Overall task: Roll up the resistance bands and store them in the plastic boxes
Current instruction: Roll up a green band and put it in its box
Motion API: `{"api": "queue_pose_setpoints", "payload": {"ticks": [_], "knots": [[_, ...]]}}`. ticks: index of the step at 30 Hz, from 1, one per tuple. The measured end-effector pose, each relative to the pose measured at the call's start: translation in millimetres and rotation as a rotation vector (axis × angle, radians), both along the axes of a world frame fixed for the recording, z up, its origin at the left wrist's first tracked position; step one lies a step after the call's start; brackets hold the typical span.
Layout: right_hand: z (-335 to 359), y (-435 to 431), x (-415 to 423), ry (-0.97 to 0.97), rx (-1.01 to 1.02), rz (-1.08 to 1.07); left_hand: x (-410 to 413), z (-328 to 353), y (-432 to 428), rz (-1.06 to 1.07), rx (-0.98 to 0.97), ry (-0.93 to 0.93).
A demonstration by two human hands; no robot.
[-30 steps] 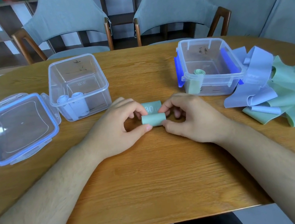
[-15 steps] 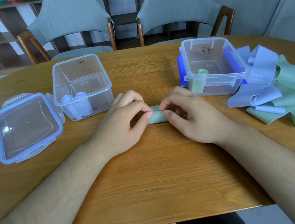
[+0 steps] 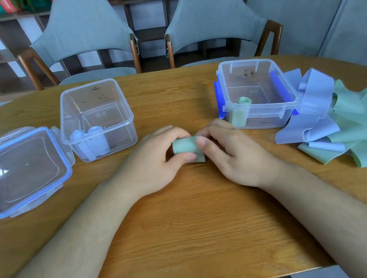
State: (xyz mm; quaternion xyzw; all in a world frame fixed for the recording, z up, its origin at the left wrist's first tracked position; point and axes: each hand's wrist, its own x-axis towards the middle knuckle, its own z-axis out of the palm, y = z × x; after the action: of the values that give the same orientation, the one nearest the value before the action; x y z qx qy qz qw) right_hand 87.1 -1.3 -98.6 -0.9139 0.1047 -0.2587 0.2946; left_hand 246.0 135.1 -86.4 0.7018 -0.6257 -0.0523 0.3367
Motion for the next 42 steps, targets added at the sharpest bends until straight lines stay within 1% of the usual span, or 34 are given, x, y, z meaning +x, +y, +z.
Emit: {"api": "queue_pose_setpoints", "payload": {"ticks": [3,5,8,13,16,20,24,37,42], "knots": [[-2,1,-2,-0.005,0.076,0.059,1,0,6,0.024,-0.032,0.025],[-1,2,-1,-0.034,0.082,0.087,-2,0,9,0.048,-0.041,0.046],[1,3,-1,-0.084,0.095,0.080,-7,1,11,0.031,-0.070,0.106],[2,6,-3,-0.091,0.116,0.059,-11,7,9,0.001,-0.087,0.123],[3,10,-4,-0.115,0.171,0.086,-10,4,9,0.005,-0.092,0.132],[4,10,-4,-0.136,0.052,0.089,-10,0,8,-0.004,-0.079,0.165],[6,11,-5,-0.141,0.045,0.081,-14,-2,7,-0.038,-0.082,0.241],[5,7,-5,-0.154,0.059,0.048,-21,-2,4,-0.007,-0.096,0.210],[6,11,-2,-0.157,0.006,0.021,-24,-1,2,0.073,-0.102,0.099]]}}
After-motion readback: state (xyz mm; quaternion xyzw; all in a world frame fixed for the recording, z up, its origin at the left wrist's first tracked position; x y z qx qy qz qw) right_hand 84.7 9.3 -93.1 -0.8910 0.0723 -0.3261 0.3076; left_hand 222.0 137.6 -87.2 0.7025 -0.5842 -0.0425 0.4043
